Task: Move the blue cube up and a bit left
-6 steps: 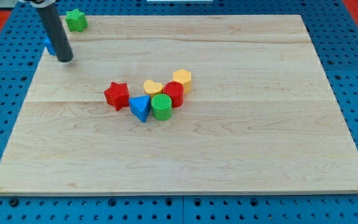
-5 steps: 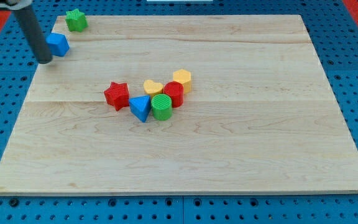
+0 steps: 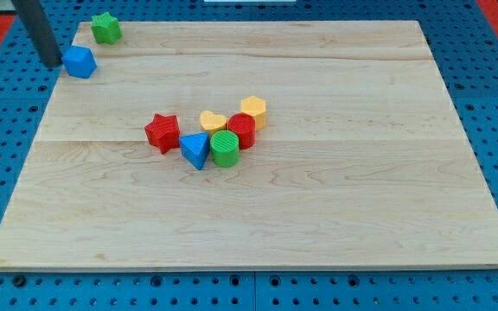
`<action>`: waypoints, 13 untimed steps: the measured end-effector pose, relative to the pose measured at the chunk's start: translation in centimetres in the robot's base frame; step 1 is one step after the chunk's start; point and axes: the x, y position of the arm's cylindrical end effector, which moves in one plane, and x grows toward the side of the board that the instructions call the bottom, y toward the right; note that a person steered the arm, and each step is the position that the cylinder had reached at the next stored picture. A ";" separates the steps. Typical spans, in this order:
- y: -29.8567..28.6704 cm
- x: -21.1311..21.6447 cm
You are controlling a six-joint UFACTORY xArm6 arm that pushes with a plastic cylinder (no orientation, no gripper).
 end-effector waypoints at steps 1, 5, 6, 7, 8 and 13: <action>0.4 2.0; 4.3 -2.0; 5.0 -3.0; 5.9 -3.2; 9.2 -2.6; 16.1 -6.4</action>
